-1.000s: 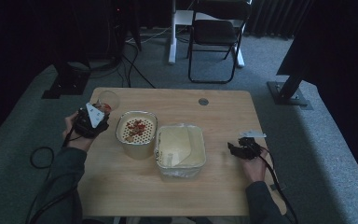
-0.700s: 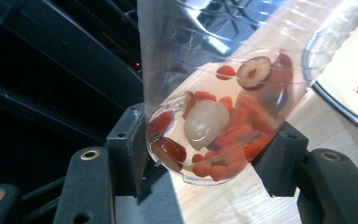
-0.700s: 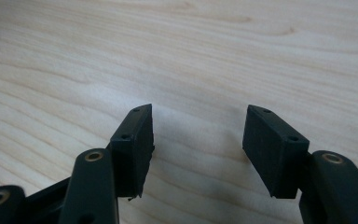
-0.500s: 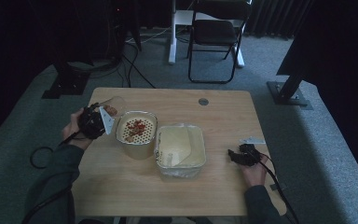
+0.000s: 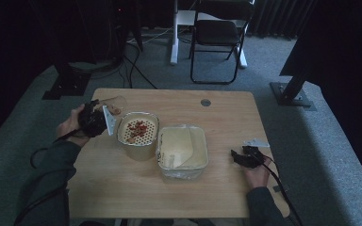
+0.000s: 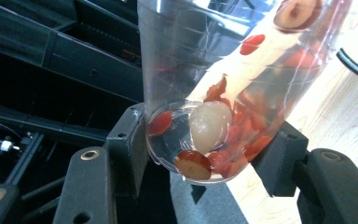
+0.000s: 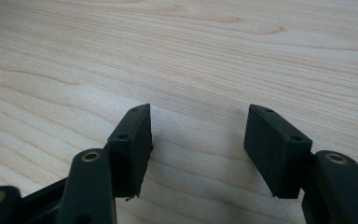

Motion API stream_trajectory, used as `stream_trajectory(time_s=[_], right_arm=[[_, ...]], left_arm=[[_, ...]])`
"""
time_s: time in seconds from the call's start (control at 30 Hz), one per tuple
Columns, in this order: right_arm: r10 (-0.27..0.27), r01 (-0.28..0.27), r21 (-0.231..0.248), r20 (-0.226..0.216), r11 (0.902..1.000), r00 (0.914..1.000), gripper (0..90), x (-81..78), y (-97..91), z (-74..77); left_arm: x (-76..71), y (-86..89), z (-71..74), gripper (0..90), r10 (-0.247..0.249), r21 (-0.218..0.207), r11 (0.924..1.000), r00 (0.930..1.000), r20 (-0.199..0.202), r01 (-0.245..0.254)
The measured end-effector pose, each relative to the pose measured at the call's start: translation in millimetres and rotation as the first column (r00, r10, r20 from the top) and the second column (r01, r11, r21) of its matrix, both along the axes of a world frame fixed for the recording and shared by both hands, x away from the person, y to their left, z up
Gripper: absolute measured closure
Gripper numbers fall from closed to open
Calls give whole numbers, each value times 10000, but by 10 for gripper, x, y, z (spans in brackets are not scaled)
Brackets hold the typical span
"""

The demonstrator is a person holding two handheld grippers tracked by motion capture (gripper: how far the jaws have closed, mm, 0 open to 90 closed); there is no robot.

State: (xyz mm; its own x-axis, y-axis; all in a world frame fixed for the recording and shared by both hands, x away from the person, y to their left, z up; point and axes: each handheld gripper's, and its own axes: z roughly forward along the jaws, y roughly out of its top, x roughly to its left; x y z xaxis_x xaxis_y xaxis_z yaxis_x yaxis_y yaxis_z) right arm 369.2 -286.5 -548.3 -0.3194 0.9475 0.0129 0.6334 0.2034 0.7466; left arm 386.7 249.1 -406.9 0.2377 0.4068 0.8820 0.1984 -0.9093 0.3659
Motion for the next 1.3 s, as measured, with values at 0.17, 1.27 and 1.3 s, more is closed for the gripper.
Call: stream_trajectory(time_s=[0.17, 1.27, 1.3], right_arm=[[8, -8, 25, 52, 10000, 10000, 409, -3, -7, -6], [-179, 180, 519, -20, 9985, 9998, 407, 5, -61, -4], [-180, 180, 524, -17, 9985, 9998, 407, 6, -63, -4]], left_arm=[[1, -18, 9, 429, -143, 479, 9987, 9998, -126, 149], [-41, -301, 67, 431, -1165, 4944, 8671, 9898, 822, 610], [-38, -298, 64, 432, -1154, 4928, 8681, 9898, 837, 595]])
